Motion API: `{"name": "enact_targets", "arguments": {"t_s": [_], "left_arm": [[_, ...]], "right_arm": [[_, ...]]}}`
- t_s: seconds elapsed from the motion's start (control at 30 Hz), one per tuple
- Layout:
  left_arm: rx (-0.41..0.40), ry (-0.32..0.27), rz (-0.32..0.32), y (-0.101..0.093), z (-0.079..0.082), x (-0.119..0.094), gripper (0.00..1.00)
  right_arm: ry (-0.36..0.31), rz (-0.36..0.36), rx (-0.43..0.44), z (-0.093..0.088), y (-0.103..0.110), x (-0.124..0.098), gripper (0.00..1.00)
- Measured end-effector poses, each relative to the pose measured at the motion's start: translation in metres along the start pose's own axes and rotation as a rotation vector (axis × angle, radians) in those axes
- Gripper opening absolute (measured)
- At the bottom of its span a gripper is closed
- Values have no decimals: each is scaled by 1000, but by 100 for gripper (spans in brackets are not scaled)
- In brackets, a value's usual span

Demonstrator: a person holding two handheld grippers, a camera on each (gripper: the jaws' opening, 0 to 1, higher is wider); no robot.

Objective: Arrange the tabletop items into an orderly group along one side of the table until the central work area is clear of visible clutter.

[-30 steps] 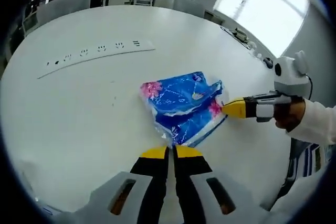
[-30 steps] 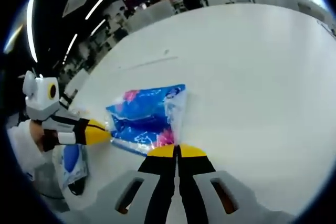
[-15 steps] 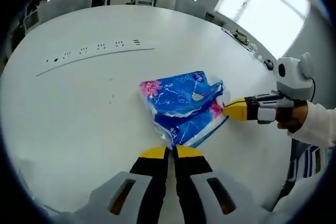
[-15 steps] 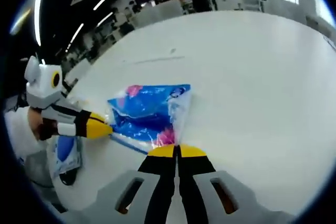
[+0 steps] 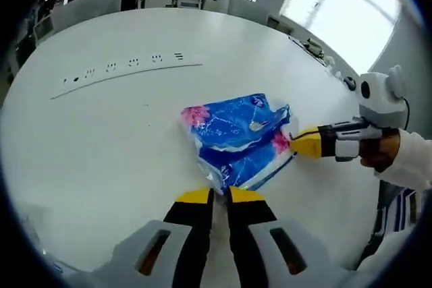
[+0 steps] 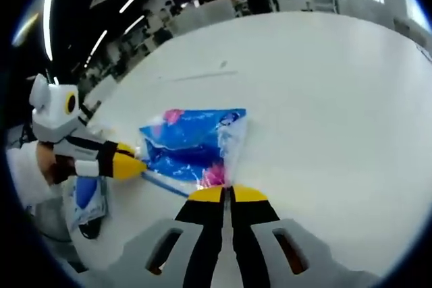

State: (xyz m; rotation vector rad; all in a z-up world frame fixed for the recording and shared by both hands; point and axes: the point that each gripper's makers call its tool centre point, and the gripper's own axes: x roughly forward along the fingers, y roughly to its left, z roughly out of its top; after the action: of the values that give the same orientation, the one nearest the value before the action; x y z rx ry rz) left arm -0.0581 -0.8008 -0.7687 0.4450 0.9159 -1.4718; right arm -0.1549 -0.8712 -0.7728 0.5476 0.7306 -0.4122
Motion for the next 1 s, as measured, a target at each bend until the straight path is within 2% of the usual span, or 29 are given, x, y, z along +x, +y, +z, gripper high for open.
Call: {"name": "enact_targets", "arguments": {"t_s": [0.13, 0.2, 0.27, 0.37, 0.47, 0.57, 0.7, 0.9, 1.0], "left_arm": [[-42, -68, 0, 0, 15, -14, 25], [-28, -78, 15, 2, 18, -21, 30], [-16, -94, 32, 5, 22, -29, 33], [-50, -135, 18, 2, 29, -44, 46], [-50, -139, 27, 0, 28, -57, 57], [-40, -165, 42, -1, 26, -78, 60], [-78, -205, 42, -3, 21, -102, 66], [-101, -258, 60, -3, 4, -135, 65], [-102, -252, 75, -1, -8, -148, 65]], "right_arm": [[-27, 13, -19, 5, 8, -4, 32], [-47, 2, -51, 8, 10, -11, 35], [-60, 21, -39, 10, 15, -15, 38], [-75, 56, -19, 10, 23, -24, 46], [-69, 62, -19, 6, 32, -41, 47], [-84, 75, -1, 4, 40, -57, 50], [-101, 91, 25, -2, 52, -82, 54], [-136, 91, 29, -14, 56, -109, 57], [-140, 82, 35, -24, 58, -121, 58]]}}
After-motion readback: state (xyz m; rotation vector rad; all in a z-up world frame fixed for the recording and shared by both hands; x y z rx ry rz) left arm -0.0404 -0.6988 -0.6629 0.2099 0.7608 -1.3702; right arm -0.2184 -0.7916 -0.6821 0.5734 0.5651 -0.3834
